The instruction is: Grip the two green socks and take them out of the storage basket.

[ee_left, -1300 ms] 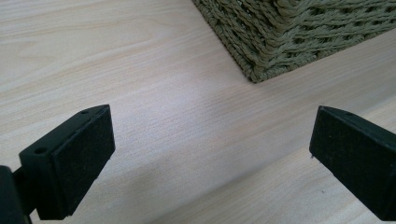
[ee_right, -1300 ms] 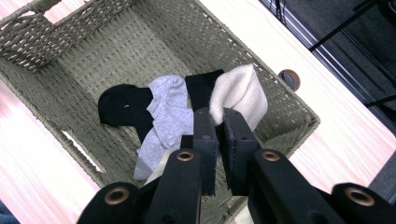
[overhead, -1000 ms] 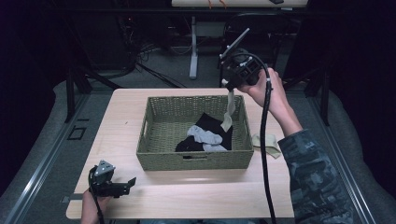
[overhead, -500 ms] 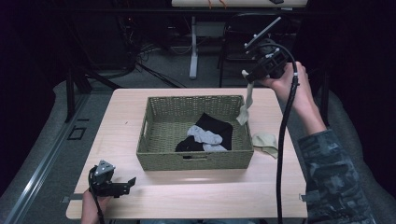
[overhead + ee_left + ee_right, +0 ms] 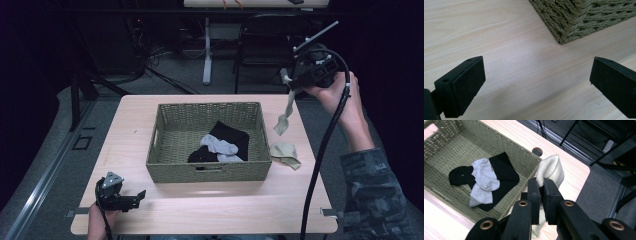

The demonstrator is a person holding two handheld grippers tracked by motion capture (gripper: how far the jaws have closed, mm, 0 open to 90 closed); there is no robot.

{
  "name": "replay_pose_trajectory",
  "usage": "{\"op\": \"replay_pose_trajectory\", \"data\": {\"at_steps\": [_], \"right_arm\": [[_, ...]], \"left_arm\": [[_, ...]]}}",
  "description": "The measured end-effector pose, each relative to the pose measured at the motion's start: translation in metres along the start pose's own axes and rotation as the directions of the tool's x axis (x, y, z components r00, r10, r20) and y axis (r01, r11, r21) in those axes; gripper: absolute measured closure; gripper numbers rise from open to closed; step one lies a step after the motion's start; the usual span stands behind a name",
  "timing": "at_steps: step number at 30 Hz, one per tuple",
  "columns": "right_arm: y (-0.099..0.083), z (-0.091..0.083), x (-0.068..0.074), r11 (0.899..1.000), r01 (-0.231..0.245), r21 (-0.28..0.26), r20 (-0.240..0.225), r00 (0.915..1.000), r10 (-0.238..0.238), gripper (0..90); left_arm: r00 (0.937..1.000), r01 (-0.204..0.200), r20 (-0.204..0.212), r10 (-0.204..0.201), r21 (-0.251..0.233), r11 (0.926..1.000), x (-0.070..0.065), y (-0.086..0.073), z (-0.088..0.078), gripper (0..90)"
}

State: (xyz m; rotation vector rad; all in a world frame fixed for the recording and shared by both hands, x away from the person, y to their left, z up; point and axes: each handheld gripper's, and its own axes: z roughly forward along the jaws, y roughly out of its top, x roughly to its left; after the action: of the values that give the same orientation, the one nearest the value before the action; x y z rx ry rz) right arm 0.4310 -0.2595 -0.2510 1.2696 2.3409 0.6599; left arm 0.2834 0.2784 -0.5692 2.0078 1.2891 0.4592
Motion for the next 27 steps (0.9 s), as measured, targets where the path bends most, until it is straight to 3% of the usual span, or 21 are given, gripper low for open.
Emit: {"op": "replay_pose_trajectory", "data": {"at_steps": [7,16,22,27], "right_arm": [[-0.023,0.019,-0.016,0.999,-0.034,0.04,0.005,0.9994,0.034,85.3],[-0.054,0.06,-0.027,0.992,-0.074,0.101,-0.015,0.997,0.076,85.3],[-0.078,0.104,-0.027,0.982,-0.103,0.156,-0.038,0.9932,0.11,85.3],[-0.109,0.152,-0.024,0.961,-0.147,0.236,-0.048,0.9855,0.163,85.3]], "left_arm": [[1.0,-0.004,-0.003,0.004,0.002,1.0,-0.001,0.001,0.001,0.2],[1.0,-0.003,-0.008,0.003,0.007,1.0,-0.001,0.0,0.001,0.2],[0.9997,0.022,-0.013,-0.021,0.016,0.9996,0.002,0.0,0.002,0.2],[0.9999,0.01,-0.004,-0.01,0.012,0.9999,0.0,0.001,0.003,0.2]]}}
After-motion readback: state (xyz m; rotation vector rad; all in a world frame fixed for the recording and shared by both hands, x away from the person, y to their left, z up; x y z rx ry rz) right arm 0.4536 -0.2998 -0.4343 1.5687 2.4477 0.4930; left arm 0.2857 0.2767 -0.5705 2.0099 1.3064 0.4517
